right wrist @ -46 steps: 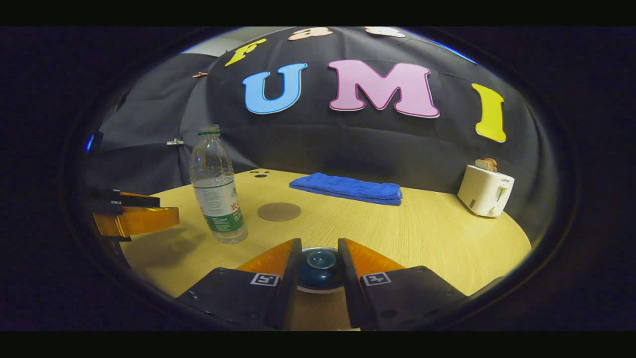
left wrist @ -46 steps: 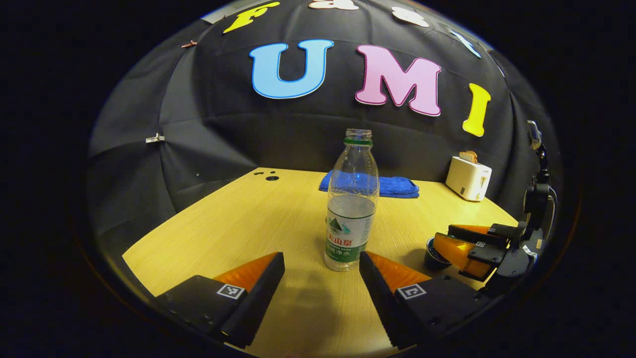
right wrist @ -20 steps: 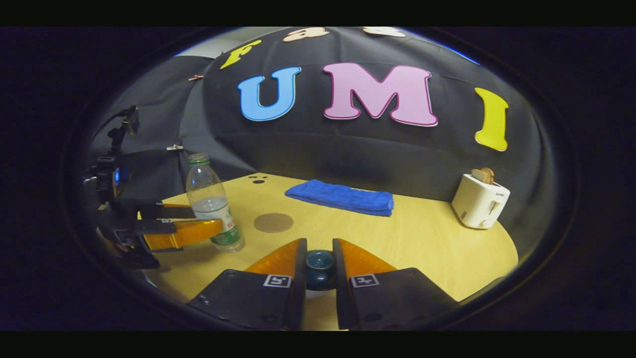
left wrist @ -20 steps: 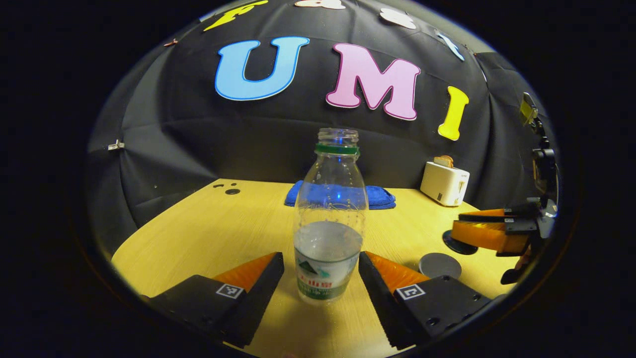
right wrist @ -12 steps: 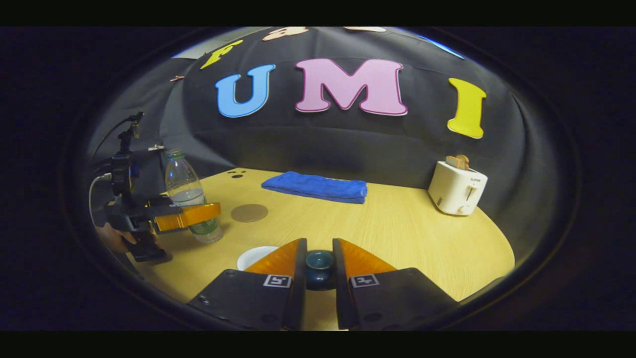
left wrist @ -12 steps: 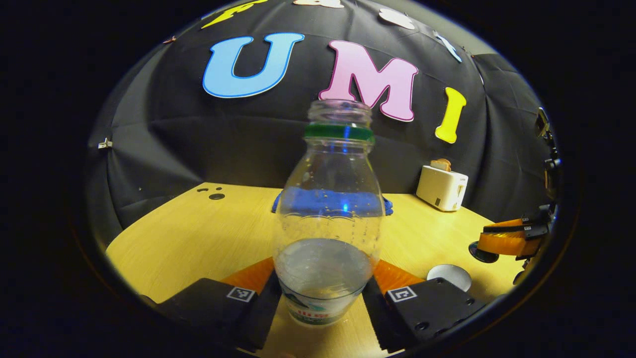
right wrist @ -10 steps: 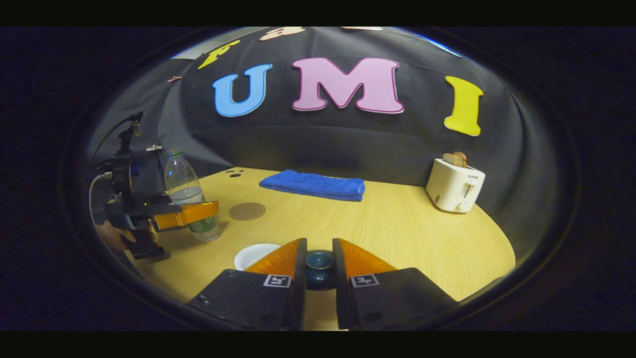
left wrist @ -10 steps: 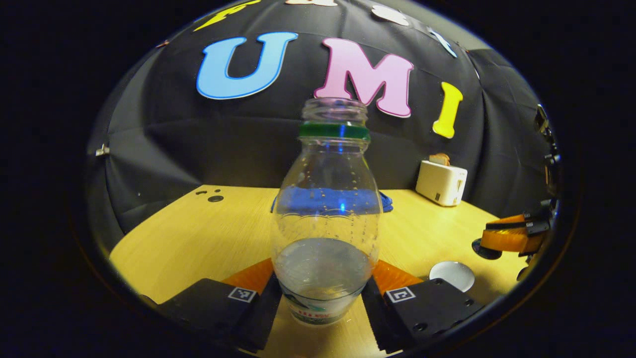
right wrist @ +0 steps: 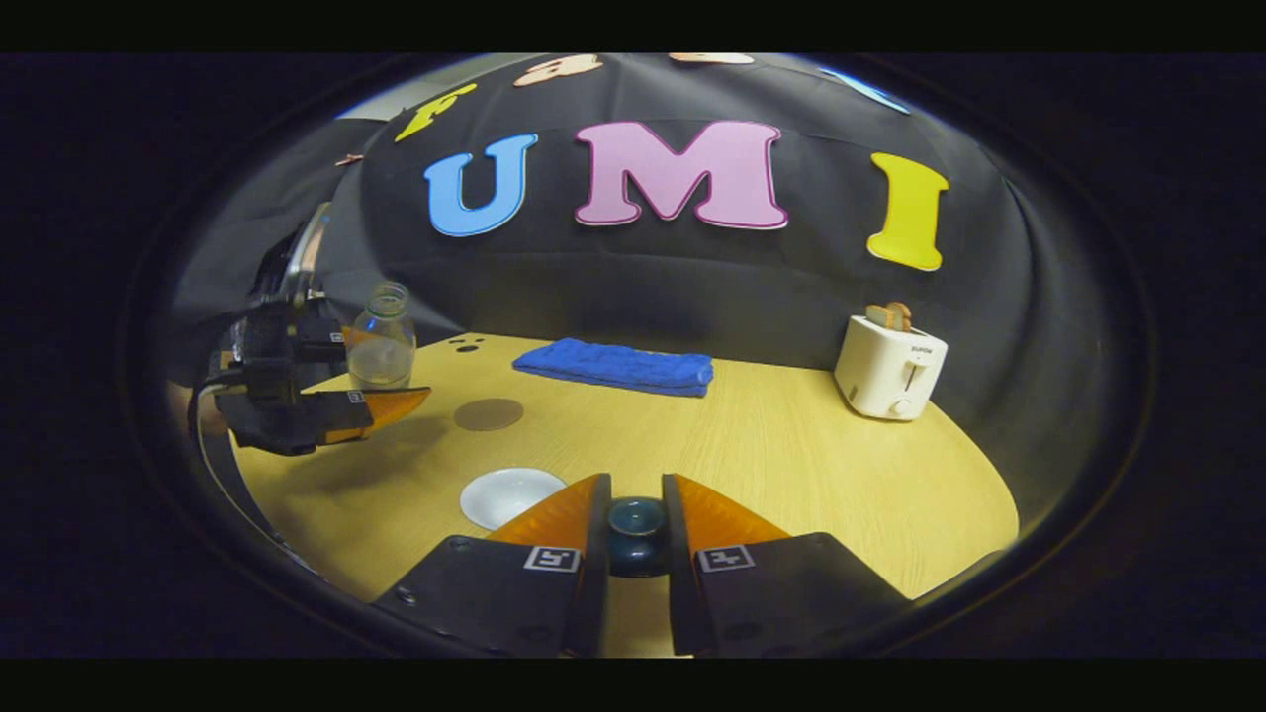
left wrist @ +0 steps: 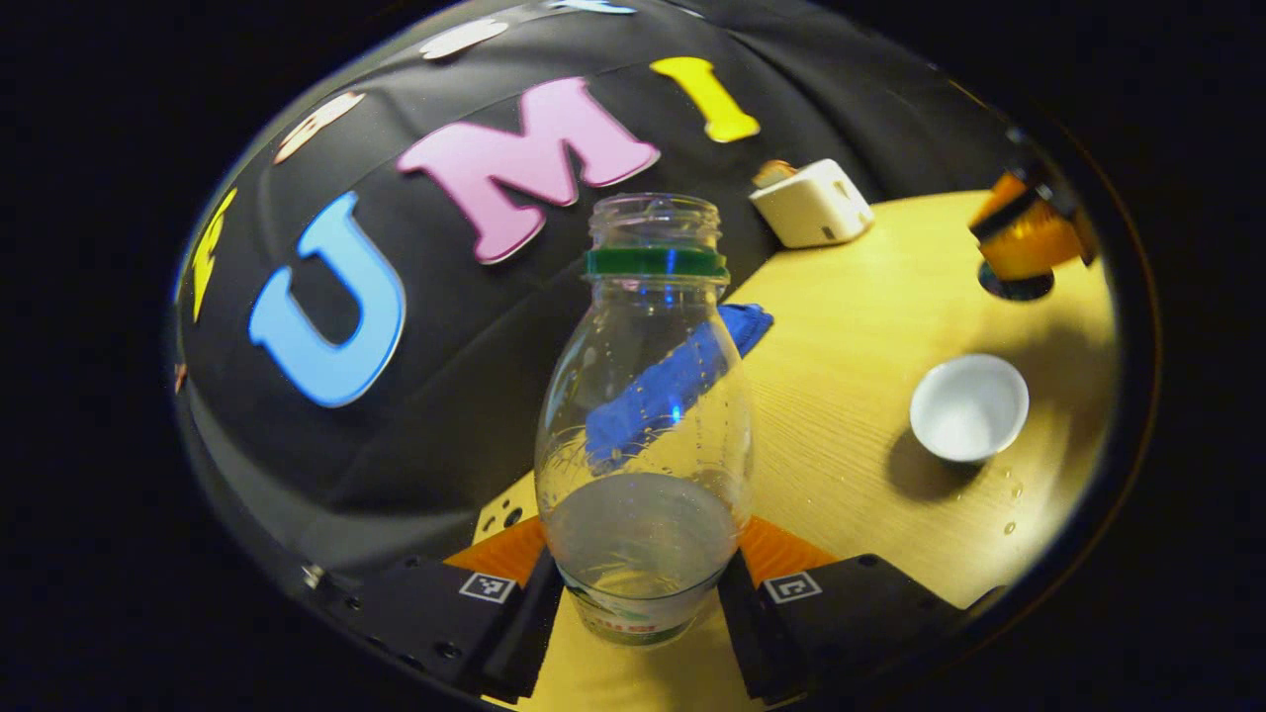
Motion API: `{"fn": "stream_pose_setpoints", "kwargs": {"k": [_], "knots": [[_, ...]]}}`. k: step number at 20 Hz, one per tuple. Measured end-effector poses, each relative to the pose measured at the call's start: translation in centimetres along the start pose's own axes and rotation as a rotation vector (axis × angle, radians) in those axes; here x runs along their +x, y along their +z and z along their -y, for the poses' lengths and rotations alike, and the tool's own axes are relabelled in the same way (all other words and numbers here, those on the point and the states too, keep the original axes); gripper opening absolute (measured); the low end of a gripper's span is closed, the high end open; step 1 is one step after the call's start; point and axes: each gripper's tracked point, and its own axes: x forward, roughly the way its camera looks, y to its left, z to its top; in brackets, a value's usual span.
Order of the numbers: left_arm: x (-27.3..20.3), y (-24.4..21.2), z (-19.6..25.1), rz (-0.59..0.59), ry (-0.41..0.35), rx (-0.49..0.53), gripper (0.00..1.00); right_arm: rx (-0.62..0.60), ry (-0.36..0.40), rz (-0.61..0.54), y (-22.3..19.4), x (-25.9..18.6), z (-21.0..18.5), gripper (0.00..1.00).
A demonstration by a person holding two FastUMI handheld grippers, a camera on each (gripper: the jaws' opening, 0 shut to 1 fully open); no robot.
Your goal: Open the teacup lid with one hand, grasp the water bottle and pour water into the teacup with the other hand; after pouring, place the water bottle on the coaster and then close the teacup lid.
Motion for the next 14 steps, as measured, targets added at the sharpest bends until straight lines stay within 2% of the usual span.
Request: {"fn": "stream_pose_setpoints", "kwargs": {"k": [5, 6, 7, 8, 9, 13, 14], "knots": [[1.4, 0.3, 2.3, 0.001, -0.047, 0.312, 0.76, 0.029, -0.027, -0.019, -1.5, -1.0, 1.9, 0.24], [1.4, -0.2, 2.9, 0.003, -0.056, 0.359, 0.76, 0.037, -0.031, -0.024, -1.9, -1.2, 2.2, 0.24], [1.5, -0.6, 3.4, 0.002, -0.067, 0.395, 0.76, 0.04, -0.035, -0.029, -2.2, -1.3, 2.4, 0.28], [1.7, -0.8, 3.8, 0.001, -0.084, 0.428, 0.76, 0.041, -0.037, -0.034, -2.5, -1.4, 2.6, 0.28], [2.0, -0.8, 4.2, -0.001, -0.092, 0.466, 0.76, 0.039, -0.039, -0.036, -2.8, -1.6, 2.8, 0.24], [3.0, -0.5, 4.9, 0.02, -0.108, 0.644, 0.76, 0.058, -0.039, -0.046, -3.5, -1.7, 3.0, 0.24], [3.2, -0.5, 5.0, 0.025, -0.109, 0.678, 0.76, 0.059, -0.039, -0.045, -3.5, -1.8, 2.9, 0.28]]}}
